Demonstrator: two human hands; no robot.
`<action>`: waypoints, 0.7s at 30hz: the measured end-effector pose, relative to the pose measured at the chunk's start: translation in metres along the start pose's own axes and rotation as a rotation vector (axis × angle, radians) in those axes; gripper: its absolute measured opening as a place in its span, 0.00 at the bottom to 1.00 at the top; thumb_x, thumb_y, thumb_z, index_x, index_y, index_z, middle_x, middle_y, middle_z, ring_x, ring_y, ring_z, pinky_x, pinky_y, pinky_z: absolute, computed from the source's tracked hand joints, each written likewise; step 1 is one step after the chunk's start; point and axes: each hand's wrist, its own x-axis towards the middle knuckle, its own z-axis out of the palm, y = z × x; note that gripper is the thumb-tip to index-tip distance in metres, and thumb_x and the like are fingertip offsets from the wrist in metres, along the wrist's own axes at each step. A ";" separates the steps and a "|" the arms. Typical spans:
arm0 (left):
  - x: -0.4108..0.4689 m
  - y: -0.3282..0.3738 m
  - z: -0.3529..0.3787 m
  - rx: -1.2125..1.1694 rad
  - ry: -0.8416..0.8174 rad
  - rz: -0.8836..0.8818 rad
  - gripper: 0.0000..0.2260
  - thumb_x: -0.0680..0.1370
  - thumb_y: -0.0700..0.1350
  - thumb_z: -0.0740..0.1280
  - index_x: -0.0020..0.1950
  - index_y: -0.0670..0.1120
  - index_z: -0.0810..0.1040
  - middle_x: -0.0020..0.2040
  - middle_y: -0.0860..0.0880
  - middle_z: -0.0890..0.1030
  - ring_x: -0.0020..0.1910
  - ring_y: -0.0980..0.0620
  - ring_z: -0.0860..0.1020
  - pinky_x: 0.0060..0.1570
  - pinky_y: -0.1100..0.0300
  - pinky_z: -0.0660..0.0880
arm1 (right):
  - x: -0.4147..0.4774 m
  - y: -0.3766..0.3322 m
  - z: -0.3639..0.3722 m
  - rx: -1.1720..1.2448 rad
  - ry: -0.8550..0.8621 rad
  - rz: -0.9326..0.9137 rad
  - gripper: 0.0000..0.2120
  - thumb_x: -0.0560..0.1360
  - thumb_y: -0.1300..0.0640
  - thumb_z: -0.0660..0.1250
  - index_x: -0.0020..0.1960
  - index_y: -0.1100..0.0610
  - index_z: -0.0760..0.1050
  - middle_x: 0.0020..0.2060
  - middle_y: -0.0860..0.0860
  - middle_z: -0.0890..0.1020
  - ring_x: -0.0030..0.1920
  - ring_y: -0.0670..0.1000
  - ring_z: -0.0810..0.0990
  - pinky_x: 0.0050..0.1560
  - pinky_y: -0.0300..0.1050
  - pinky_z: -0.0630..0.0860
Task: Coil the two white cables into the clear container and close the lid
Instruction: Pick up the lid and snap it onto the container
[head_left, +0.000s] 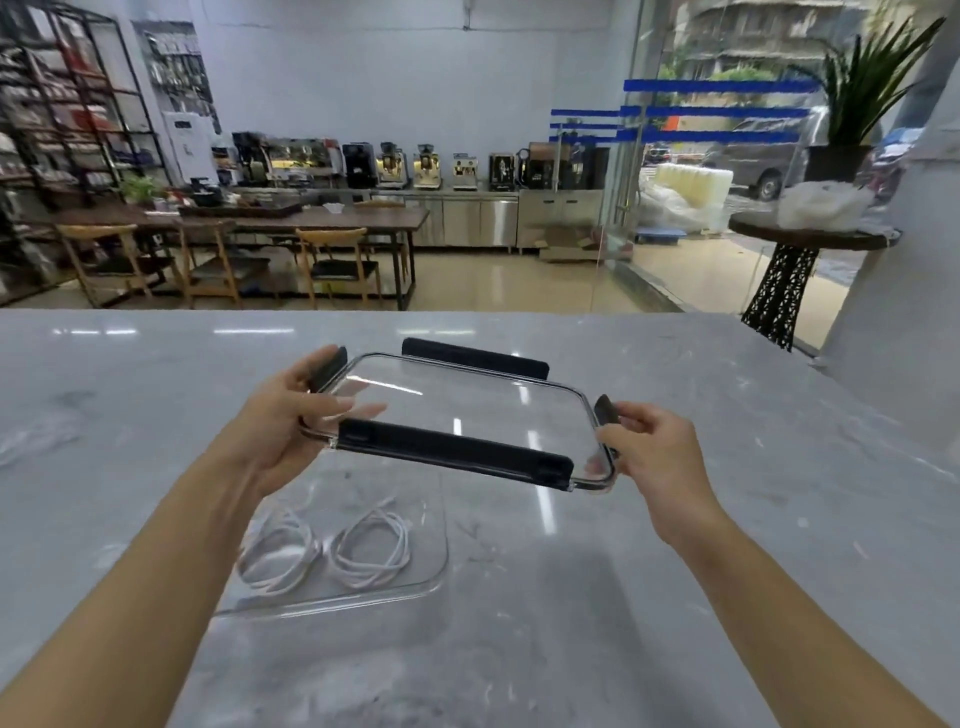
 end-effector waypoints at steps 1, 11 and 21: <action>-0.006 0.007 -0.012 0.035 0.014 0.020 0.24 0.71 0.21 0.56 0.61 0.42 0.71 0.69 0.37 0.66 0.63 0.41 0.73 0.37 0.57 0.82 | -0.004 0.000 0.013 -0.044 -0.014 -0.028 0.12 0.69 0.72 0.63 0.49 0.59 0.75 0.34 0.53 0.76 0.23 0.48 0.79 0.29 0.39 0.77; -0.032 0.011 -0.116 0.731 0.437 0.142 0.02 0.74 0.38 0.67 0.45 0.42 0.75 0.41 0.45 0.73 0.40 0.47 0.73 0.48 0.56 0.71 | -0.028 0.018 0.103 -0.253 -0.174 -0.143 0.10 0.67 0.69 0.67 0.39 0.55 0.70 0.32 0.53 0.73 0.32 0.54 0.73 0.33 0.47 0.73; -0.041 -0.009 -0.139 0.823 0.499 0.058 0.15 0.78 0.36 0.60 0.31 0.43 0.66 0.29 0.48 0.61 0.27 0.50 0.58 0.28 0.60 0.56 | -0.044 0.028 0.119 -0.345 -0.178 -0.122 0.10 0.67 0.68 0.67 0.39 0.54 0.71 0.30 0.51 0.73 0.30 0.50 0.71 0.32 0.42 0.70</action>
